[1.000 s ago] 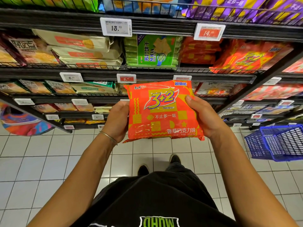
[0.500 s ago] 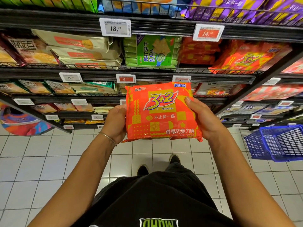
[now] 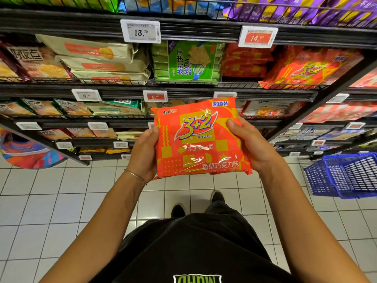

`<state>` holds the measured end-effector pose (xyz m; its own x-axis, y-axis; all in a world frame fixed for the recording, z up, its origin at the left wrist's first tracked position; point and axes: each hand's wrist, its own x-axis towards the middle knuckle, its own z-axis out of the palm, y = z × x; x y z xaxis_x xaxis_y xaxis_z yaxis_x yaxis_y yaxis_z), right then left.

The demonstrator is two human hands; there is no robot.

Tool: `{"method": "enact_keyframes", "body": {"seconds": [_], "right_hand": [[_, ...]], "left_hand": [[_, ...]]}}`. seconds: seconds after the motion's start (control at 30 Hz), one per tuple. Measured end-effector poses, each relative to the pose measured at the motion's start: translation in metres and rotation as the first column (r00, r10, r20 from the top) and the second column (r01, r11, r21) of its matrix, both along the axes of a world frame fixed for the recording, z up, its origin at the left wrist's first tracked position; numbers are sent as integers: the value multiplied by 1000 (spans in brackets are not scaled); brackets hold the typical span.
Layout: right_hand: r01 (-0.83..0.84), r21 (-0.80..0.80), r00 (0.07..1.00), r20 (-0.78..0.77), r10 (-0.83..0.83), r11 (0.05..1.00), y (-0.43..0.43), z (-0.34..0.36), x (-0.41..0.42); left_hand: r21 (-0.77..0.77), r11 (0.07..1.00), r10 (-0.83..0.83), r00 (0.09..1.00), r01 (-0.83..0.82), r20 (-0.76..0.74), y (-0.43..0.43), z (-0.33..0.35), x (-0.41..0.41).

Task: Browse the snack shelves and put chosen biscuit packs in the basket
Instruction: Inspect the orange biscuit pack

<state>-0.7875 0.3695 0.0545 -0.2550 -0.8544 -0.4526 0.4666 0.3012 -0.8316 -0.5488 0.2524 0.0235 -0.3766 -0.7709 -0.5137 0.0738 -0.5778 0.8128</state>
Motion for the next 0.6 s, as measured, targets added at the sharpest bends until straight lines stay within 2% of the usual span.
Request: {"method": "enact_keyframes", "body": {"seconds": [0.2, 0.5, 0.6], "right_hand": [[20, 31, 1000, 9, -21, 999, 2, -3, 4], [4, 99, 996, 87, -13, 995, -1, -1, 13], [-4, 122, 994, 110, -9, 993, -1, 3, 11]], "left_hand": [[-50, 998, 46, 999, -47, -27, -4, -4, 5], [-221, 972, 135, 964, -84, 229, -10, -2, 0], [-209, 977, 103, 956, -45, 275, -9, 0, 2]]}}
